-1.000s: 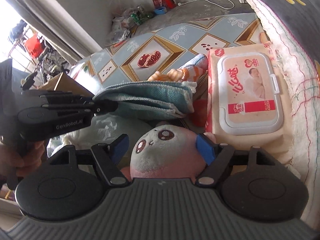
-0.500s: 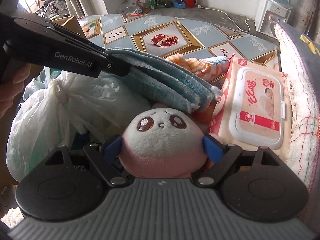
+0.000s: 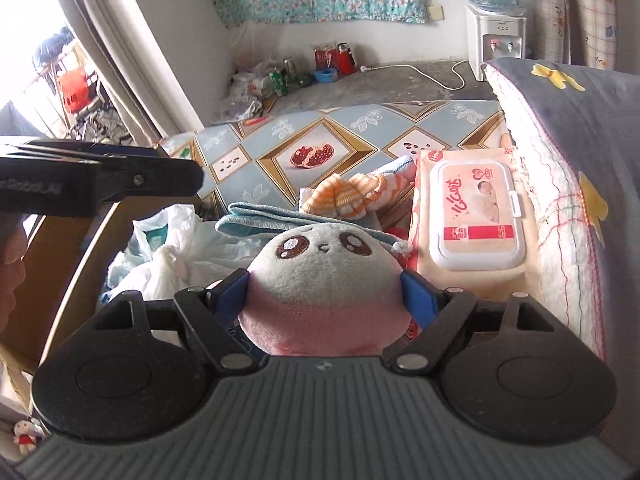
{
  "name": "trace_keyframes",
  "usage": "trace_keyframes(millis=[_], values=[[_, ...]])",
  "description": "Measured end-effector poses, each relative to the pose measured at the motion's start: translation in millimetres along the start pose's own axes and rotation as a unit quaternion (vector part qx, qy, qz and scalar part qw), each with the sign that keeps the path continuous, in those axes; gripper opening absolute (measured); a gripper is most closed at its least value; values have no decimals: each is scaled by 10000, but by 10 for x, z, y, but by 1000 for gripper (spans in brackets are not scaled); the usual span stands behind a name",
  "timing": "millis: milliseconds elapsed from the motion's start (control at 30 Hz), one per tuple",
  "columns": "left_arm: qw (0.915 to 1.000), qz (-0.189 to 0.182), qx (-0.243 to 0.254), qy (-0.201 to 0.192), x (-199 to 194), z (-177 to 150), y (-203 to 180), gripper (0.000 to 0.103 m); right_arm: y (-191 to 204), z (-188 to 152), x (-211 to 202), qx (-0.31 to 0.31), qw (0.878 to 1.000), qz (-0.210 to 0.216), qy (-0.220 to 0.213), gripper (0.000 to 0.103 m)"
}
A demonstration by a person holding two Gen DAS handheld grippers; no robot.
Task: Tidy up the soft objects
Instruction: 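Lift the pink plush bunny with the right gripper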
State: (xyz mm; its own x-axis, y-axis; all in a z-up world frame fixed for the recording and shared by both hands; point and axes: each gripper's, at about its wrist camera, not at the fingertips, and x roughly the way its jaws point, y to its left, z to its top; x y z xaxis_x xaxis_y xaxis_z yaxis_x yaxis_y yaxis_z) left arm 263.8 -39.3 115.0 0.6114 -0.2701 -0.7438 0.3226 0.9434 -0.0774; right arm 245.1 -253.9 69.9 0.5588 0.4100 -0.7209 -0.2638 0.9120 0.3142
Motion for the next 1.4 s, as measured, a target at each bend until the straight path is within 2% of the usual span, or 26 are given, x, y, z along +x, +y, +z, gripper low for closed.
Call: trace_keyframes(millis=[167, 300, 433, 567, 667, 833, 1000, 1200, 1400], values=[[9987, -70, -170, -480, -534, -221, -128, 81, -126, -239, -203, 503, 9983, -139, -254, 81], [9958, -79, -371, -829, -871, -549, -226, 82, -143, -427, -228, 486, 9978, -367, -272, 82], [9929, -157, -602, -1019, -1052, -930, -285, 83, -108, -515, -265, 401, 9975, -473, -349, 83], [9913, 18, -520, -1207, -1147, -1192, -364, 82, -52, -576, -339, 360, 9970, -529, -430, 83], [9904, -20, -459, -1306, -1196, -1342, -377, 82, -33, -653, -506, 420, 9967, -392, -582, 83], [9925, -242, -489, -1093, -1203, -1583, -345, 76, -74, -982, -788, 885, 9934, 30, -734, 82], [9953, -483, -140, -825, -1201, -1808, -480, 74, -70, -1401, -791, 1075, 9924, 259, -542, 80], [9953, -458, 387, -757, -1189, -2042, -688, 74, -147, -1661, -619, 1290, 9910, 235, -277, 80], [9963, -589, 413, -463, -1050, -2193, -798, 74, -282, -1794, -578, 1614, 9857, 376, -289, 80]])
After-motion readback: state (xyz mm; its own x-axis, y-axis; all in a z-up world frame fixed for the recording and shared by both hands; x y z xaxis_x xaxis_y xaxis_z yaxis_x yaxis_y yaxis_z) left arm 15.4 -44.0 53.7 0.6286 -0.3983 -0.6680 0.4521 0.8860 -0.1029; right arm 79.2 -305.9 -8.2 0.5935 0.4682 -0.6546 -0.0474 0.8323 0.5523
